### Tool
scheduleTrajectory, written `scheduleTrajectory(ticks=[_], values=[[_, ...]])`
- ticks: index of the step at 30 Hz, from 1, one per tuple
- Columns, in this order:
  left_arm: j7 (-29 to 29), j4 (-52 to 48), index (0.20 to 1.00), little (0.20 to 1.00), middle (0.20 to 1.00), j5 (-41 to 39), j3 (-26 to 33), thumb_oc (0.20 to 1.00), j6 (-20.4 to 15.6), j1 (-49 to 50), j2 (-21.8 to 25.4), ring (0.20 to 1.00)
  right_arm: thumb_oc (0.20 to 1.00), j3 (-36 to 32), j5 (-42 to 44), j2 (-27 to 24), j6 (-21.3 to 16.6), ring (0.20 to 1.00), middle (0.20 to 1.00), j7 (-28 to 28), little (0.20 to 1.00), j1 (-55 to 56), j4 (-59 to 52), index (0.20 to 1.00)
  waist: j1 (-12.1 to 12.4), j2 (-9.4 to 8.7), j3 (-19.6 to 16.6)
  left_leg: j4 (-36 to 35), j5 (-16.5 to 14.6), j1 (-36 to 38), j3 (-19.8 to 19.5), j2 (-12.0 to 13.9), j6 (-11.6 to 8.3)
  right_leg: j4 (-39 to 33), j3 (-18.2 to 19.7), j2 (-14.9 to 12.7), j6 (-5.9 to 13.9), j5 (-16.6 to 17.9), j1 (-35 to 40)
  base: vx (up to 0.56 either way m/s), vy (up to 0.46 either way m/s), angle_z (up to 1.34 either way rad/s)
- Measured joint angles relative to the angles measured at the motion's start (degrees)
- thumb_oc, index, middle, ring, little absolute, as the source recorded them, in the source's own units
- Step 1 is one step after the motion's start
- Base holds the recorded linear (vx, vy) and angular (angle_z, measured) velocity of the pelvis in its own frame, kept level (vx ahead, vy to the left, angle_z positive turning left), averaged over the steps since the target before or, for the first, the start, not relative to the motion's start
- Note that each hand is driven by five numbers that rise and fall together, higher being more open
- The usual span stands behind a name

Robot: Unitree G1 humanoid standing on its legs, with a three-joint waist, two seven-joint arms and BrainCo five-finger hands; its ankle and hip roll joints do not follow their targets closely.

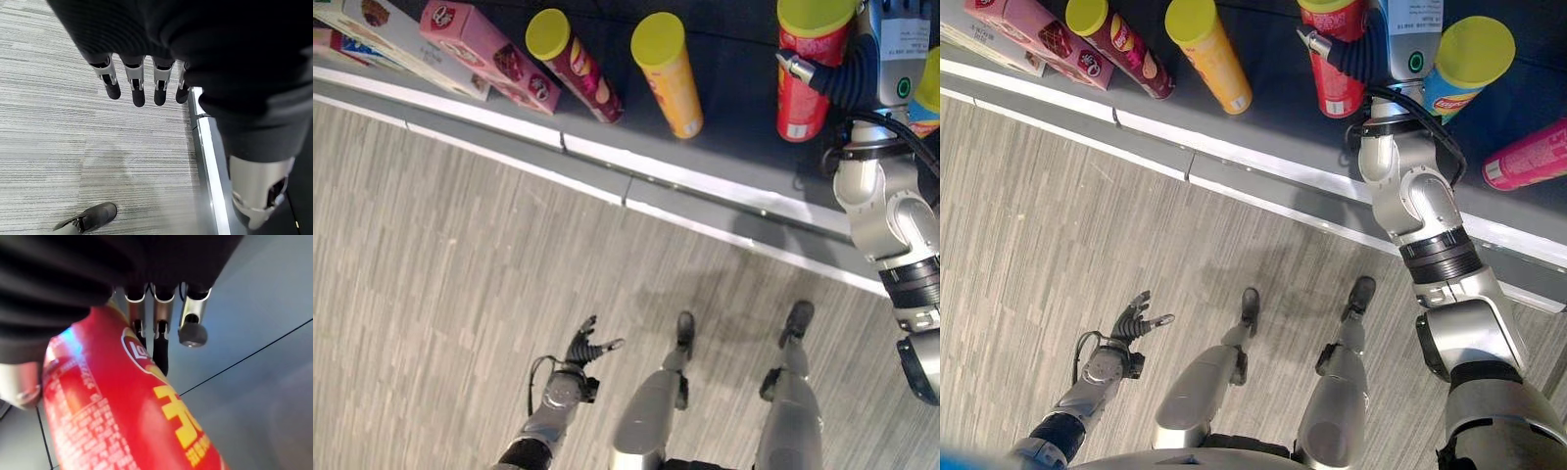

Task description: Put the goods on the table back onto the shelves and tidy them up.

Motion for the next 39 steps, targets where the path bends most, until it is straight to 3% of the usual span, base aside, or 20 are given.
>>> scheduleTrajectory(ticks=[9, 39], values=[[0.4, 0.0, 1.0, 1.0, 1.0, -0.1, -0.2, 1.0, 0.0, 0.0, 0.0, 1.0, 0.2, 1.6, 0.5, 2.2, 0.1, 0.2, 0.2, 0.0, 0.2, -0.9, 5.4, 0.2, 2.2, 0.02, 0.0, 0.3, 0.4, -1.5, -1.5, -0.2, -0.02, 0.0, -1.4, -0.4, -0.11, 0.1, -0.3, 0.0, 0.005, 0.08], [0.7, -0.1, 1.0, 1.0, 1.0, -2.2, -0.2, 1.0, -0.1, 0.0, -0.1, 1.0, 0.2, 1.4, 2.7, 1.9, 0.8, 0.2, 0.2, -3.5, 0.2, -1.6, 8.9, 0.2, 2.0, 1.53, 0.0, 1.3, 0.8, -4.3, -1.6, -1.6, 0.6, 0.0, -1.0, -1.8, 0.19, 0.9, -2.6, 0.0, 0.001, 0.01]])
